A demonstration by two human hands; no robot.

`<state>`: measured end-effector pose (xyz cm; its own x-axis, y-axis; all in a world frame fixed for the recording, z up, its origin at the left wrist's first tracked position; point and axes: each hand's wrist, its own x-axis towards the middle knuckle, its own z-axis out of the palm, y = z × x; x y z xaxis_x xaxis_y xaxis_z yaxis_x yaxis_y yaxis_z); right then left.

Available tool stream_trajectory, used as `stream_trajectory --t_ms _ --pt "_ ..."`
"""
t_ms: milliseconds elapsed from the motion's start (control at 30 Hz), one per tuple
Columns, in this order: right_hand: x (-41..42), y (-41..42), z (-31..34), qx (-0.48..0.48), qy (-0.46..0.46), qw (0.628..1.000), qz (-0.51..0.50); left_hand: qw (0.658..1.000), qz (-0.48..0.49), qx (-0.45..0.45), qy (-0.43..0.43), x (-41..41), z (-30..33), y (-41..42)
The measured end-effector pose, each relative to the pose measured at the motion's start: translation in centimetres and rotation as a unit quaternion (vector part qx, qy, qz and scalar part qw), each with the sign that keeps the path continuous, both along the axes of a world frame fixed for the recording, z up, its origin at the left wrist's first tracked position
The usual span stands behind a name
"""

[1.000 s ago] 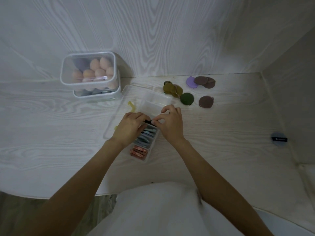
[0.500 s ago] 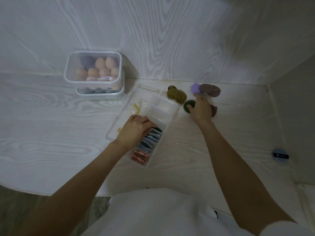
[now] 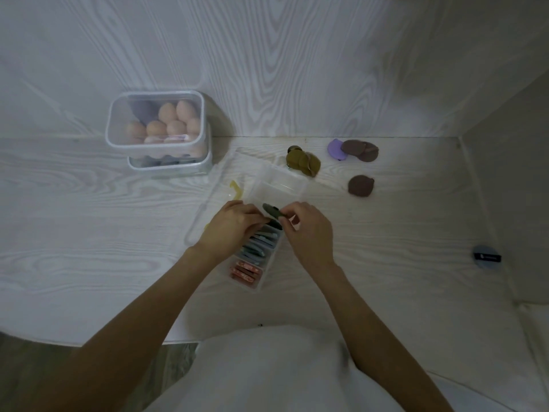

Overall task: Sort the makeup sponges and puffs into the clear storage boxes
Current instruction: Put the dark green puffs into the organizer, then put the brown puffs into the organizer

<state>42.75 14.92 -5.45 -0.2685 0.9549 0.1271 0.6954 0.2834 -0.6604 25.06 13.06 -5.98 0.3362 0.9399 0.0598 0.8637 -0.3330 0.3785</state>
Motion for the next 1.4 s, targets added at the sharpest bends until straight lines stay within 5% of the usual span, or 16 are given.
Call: stream_trajectory --t_ms 233,433,567,700,933,1167,1400 --pt "-1.4 1.1 -0.1 0.131 -0.173 0.975 0.053 1.0 0.007 0.001 -0.004 0.0 -0.3 -0.1" --pt "-1.9 1.7 -0.1 0.118 -0.251 0.957 0.088 1.0 0.026 0.005 0.0 0.5 -0.5 -0.6" --pt "0.4 2.4 0.4 0.092 -0.137 0.982 0.097 1.0 0.018 0.003 0.017 0.4 -0.4 -0.5" --pt "4.8 5.3 1.1 0.039 -0.051 0.998 0.002 0.999 0.026 0.008 0.028 0.7 -0.8 -0.4" --pt "9.6 9.9 -3.9 -0.088 -0.221 0.968 -0.08 0.998 0.054 0.018 0.001 0.8 -0.4 -0.7" --pt "9.3 7.8 -4.4 -0.075 -0.17 0.982 -0.039 0.993 0.065 0.063 -0.073 1.7 1.6 2.5" --pt "9.7 8.6 -3.5 -0.106 -0.149 0.978 -0.101 0.988 0.075 -0.076 -0.111 6.3 1.2 13.1"
